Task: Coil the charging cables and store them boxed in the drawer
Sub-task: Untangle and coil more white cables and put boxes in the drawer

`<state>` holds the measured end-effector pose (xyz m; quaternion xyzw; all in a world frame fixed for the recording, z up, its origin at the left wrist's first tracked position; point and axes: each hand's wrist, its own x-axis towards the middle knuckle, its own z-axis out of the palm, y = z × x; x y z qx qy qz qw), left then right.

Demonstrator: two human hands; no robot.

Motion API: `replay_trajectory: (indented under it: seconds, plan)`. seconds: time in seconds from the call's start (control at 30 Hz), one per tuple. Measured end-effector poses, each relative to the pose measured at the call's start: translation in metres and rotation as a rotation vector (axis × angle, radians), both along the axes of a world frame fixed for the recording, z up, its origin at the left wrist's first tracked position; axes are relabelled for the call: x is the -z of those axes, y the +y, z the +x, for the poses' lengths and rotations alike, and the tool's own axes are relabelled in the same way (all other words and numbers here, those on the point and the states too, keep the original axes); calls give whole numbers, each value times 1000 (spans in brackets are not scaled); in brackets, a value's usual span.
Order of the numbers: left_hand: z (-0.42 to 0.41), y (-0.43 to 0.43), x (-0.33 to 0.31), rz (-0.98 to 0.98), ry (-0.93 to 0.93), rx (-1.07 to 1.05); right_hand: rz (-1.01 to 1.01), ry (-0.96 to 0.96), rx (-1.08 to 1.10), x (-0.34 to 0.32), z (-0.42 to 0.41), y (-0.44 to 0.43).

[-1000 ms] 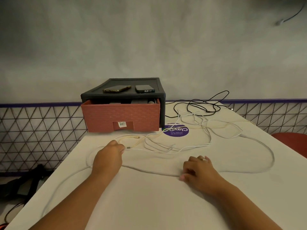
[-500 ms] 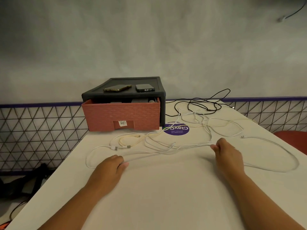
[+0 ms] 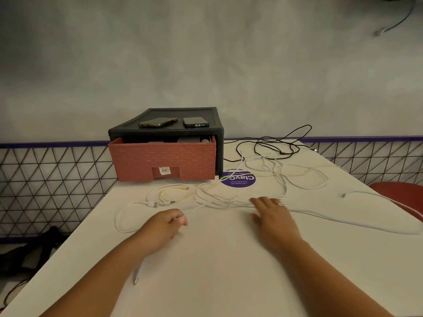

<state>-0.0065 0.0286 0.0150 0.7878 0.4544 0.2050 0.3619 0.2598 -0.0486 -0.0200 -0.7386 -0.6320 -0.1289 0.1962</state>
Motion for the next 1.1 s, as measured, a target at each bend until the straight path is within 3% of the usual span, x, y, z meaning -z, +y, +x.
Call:
replay_trajectory:
  seconds: [0.07,0.13,0.33,0.53,0.67,0.73,0.83,0.93,1.1]
  plan:
    - [15,-10,-8,-56,-97,77,-8,-69,-133,-2,-14,3]
    - [25,-16,-19,-150,-217,103,-44,-23,-164,-4,-17,5]
    - [38,-20,-44,-336,-412,126,321,75,-40,0,-8,10]
    - [60,-22,-62,-412,-556,264,367,89,7,-5,-13,39]
    - [73,1,-66,-499,-938,227,398,176,-101,-9,-22,58]
    - [78,16,-65,-519,-1165,156,353,182,-127,-12,-28,64]
    - [82,34,-56,-518,-1384,31,78,154,-175,-17,-41,67]
    - [81,44,-41,-506,-1506,-101,-44,106,-314,-23,-56,60]
    - [72,51,-28,-427,-1551,-149,-166,255,-406,-30,-62,51]
